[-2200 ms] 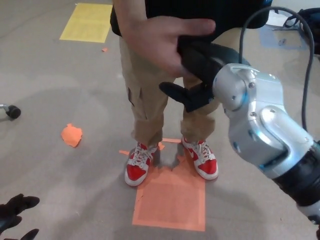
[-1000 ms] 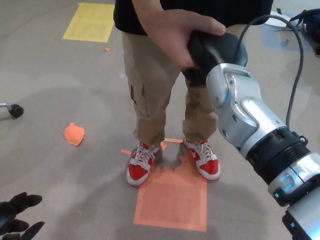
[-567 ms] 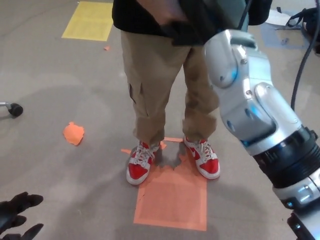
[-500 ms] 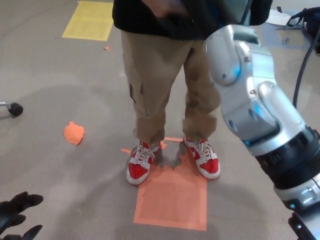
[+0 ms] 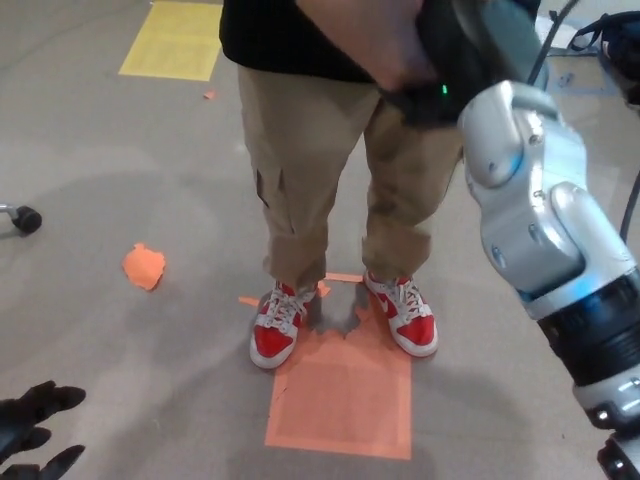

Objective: The robot extends its right arm to grab a person's hand and shakes it

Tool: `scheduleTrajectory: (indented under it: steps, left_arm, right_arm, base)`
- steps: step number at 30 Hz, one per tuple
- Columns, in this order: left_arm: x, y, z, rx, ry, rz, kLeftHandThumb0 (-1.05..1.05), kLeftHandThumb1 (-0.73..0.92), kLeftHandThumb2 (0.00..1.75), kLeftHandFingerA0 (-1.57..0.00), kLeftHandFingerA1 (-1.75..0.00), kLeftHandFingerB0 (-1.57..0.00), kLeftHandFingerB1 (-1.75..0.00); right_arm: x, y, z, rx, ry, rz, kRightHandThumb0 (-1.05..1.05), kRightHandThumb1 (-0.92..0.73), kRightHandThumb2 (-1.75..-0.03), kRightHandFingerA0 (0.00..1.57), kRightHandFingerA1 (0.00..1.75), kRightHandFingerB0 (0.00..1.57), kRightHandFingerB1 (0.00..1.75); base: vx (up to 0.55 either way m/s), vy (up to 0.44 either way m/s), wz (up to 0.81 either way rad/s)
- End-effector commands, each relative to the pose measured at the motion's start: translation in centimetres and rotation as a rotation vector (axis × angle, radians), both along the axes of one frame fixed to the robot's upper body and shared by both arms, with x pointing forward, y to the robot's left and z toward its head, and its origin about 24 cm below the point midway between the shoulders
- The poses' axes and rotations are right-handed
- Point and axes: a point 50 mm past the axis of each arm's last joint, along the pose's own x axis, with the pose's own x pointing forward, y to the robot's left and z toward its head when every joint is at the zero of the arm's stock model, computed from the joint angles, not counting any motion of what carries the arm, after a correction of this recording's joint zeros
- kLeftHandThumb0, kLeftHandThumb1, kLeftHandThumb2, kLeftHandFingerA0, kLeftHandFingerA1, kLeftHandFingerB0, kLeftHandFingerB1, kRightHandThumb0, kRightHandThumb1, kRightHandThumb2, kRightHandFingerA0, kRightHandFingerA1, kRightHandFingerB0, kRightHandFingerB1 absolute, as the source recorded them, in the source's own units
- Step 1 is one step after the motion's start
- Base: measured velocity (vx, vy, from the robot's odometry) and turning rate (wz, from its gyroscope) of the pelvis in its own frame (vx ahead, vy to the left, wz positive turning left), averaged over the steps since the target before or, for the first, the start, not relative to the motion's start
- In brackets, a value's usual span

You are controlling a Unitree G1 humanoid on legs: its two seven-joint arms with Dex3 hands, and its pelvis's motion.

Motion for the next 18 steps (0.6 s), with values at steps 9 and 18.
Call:
scheduleTrajectory:
  steps: [9, 18]
  left_arm:
    - [0.0, 0.8, 0.4, 0.036, 0.011, 0.013, -0.58, 0.86, 0.65, -0.25, -0.36, -0.15, -0.3]
    - [-0.2, 0.9, 0.2, 0.026, 0.021, 0.026, -0.32, 0.63, 1.12, -0.01, -0.47, 0.0, -0.47]
  right_arm:
    - [1.2, -0.5, -12.5, -0.026, 0.444, -0.01, -0.15, -0.7, -0.61, 1.09, 0.71, 0.71, 0.57]
    - [2.3, 0.0, -6.4, 0.026, 0.166, 0.058, -0.11, -0.6, -0.58, 0.99, 0.84, 0.73, 0.67]
  base:
    - [0.0, 0.0, 0.0]
    - [0.0, 0.0, 0.0]
